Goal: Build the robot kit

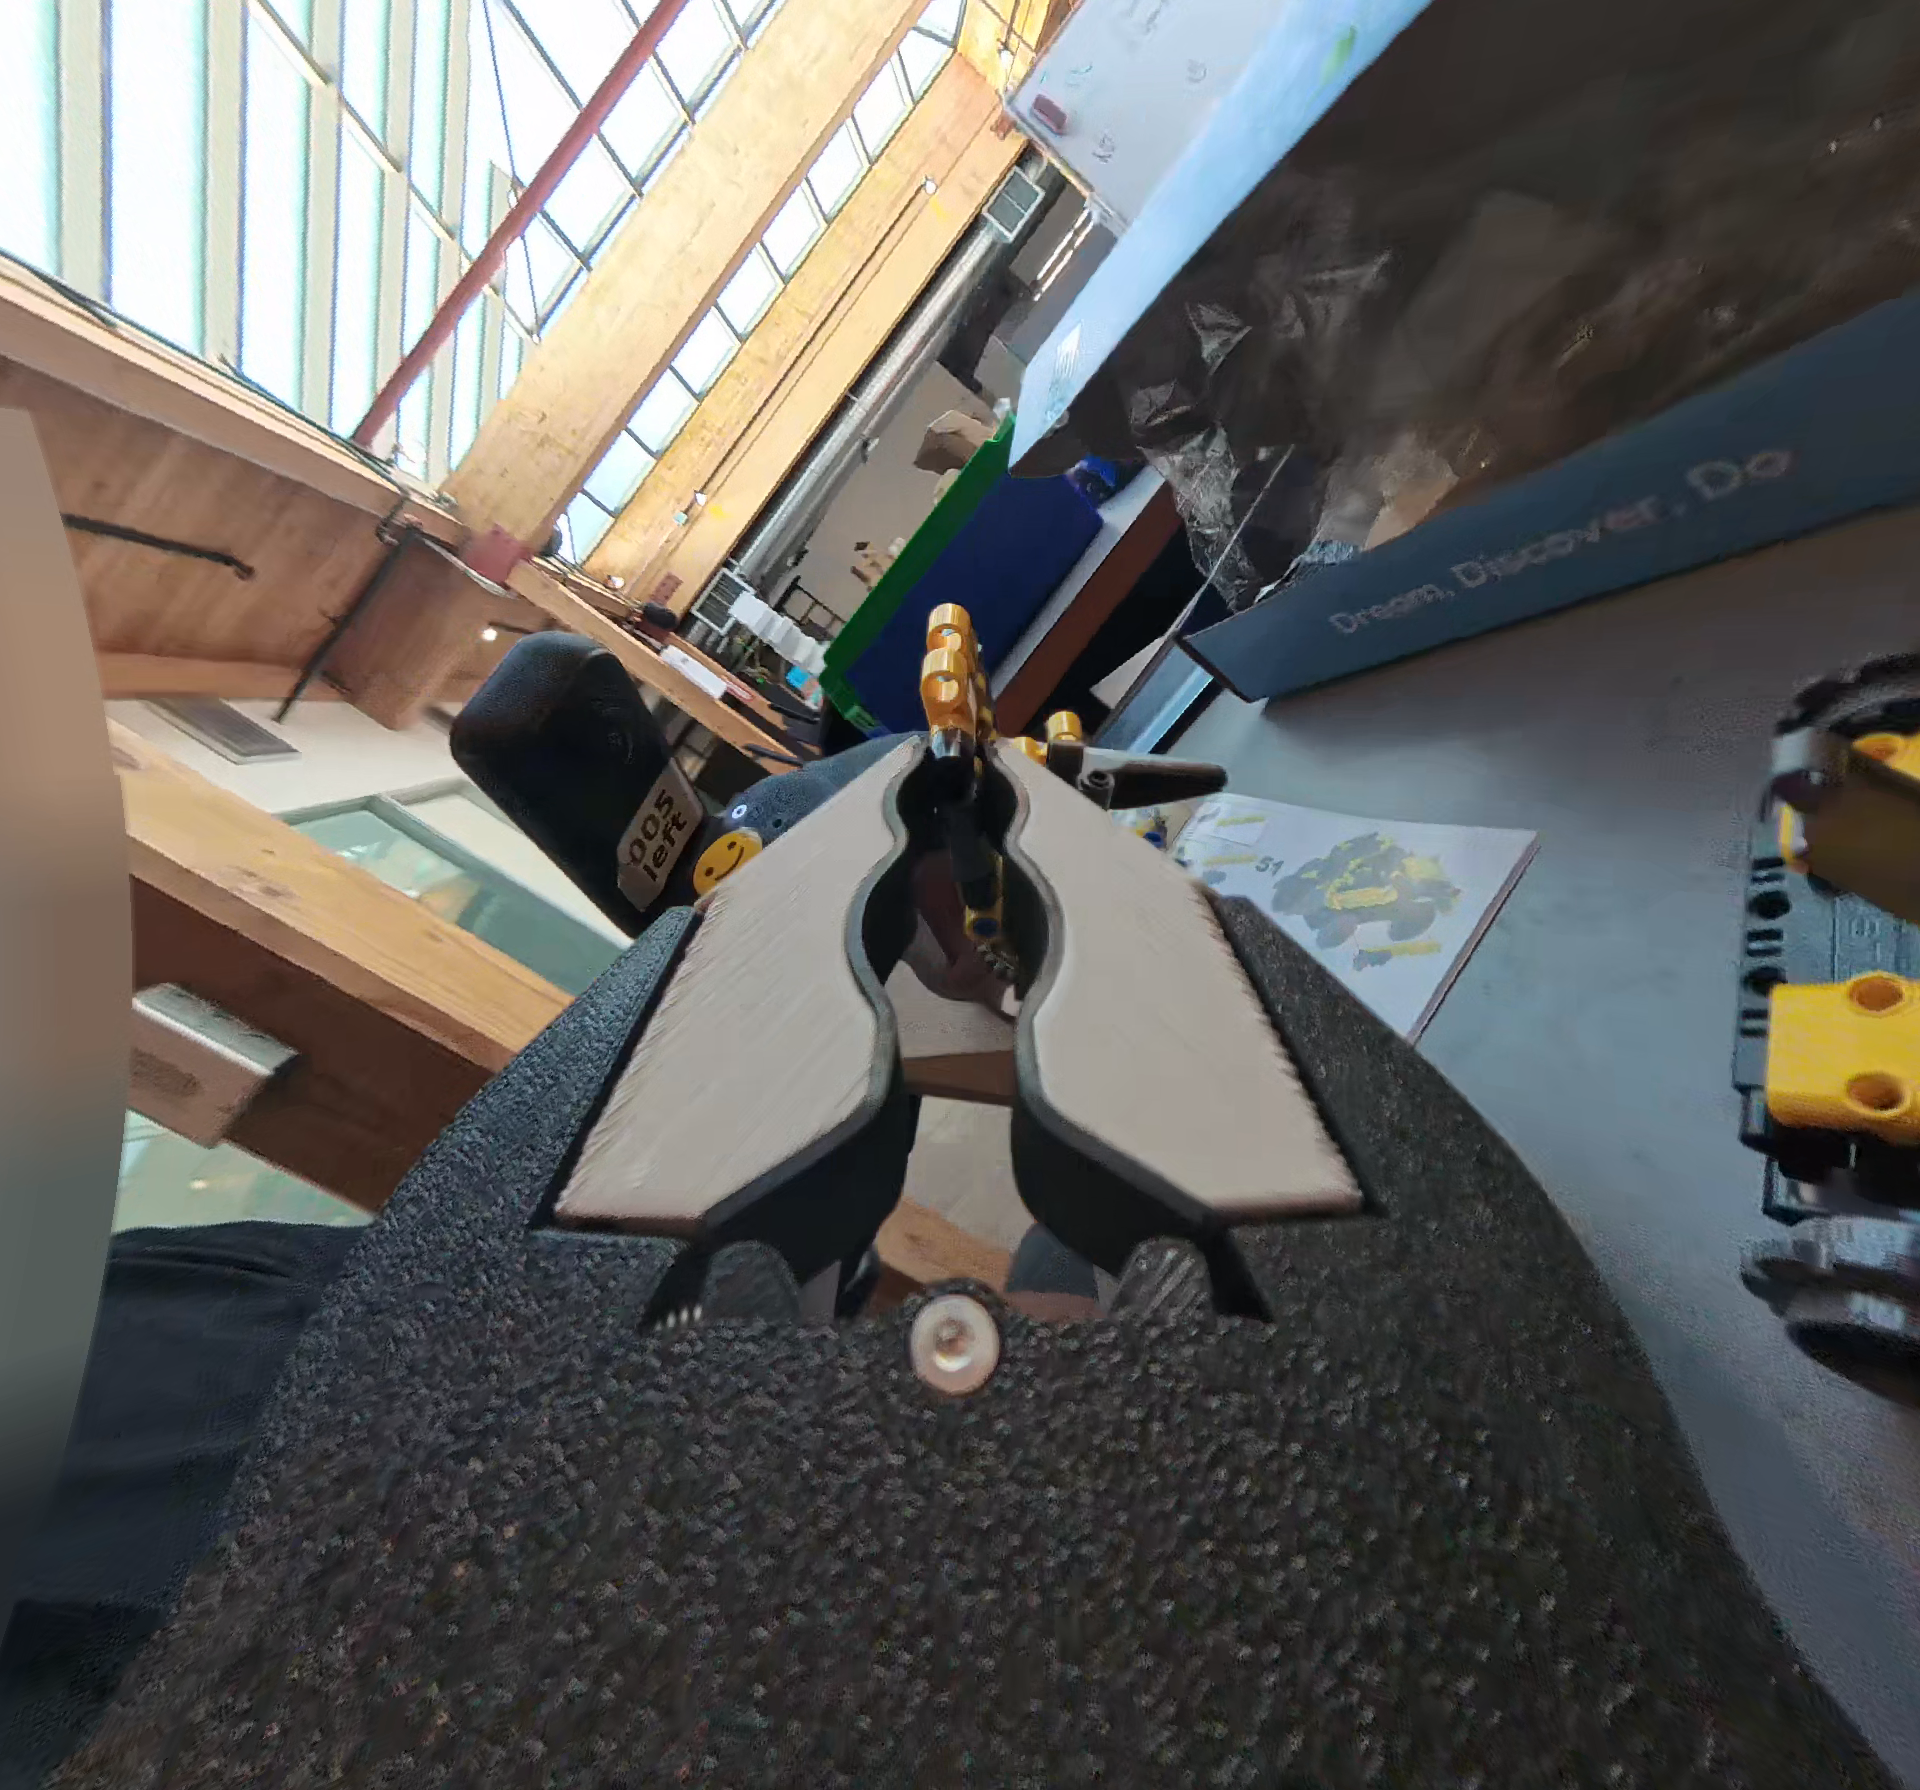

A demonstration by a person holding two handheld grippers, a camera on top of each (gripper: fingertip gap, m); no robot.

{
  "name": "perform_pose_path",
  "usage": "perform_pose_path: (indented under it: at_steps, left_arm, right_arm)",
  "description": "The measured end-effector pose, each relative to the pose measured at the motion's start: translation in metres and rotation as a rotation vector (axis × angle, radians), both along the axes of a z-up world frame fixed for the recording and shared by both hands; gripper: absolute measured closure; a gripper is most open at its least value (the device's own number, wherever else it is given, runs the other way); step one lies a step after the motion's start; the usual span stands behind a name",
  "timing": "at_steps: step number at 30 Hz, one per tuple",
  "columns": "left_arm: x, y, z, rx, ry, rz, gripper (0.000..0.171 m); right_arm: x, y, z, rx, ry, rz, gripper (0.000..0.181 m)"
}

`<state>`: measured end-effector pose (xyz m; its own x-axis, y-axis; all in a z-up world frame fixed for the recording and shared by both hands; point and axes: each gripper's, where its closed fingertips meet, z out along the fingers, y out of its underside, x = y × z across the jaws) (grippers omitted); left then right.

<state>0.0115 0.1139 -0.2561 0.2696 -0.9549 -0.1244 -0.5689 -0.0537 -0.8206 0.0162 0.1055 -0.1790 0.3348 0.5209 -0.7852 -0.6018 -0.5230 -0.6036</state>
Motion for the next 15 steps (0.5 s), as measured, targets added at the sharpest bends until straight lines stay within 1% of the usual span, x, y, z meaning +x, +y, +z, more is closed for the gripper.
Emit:
perform_pose_path:
  at_steps: [2,3,5,7,9,11,15]
  left_arm:
    - [0.006,0.003,-0.004,0.068,-0.005,0.029,0.100]
    - [0.008,0.004,-0.005,0.107,-0.001,0.042,0.100]
    - [0.010,0.006,-0.004,0.196,-0.006,0.071,0.096]
    - [0.011,0.007,-0.001,0.251,-0.016,0.076,0.095]
    - [0.009,0.011,0.000,0.260,-0.036,0.073,0.099]
    - [0.007,0.014,0.002,0.242,-0.062,0.071,0.105]
    - [0.006,0.015,0.002,0.255,-0.071,0.052,0.106]
  right_arm:
    - [-0.008,-0.004,0.007,0.056,-0.077,-0.038,0.175]
    - [-0.012,-0.007,0.011,0.069,-0.084,-0.041,0.175]
    - [-0.016,-0.010,0.016,0.069,-0.042,-0.051,0.174]
    - [-0.017,-0.011,0.018,0.095,-0.031,-0.066,0.172]
    - [-0.018,-0.012,0.015,0.125,-0.084,-0.083,0.174]
    - [-0.016,-0.011,0.011,0.150,-0.176,-0.122,0.172]
    - [-0.017,-0.013,0.010,0.243,-0.355,-0.194,0.170]
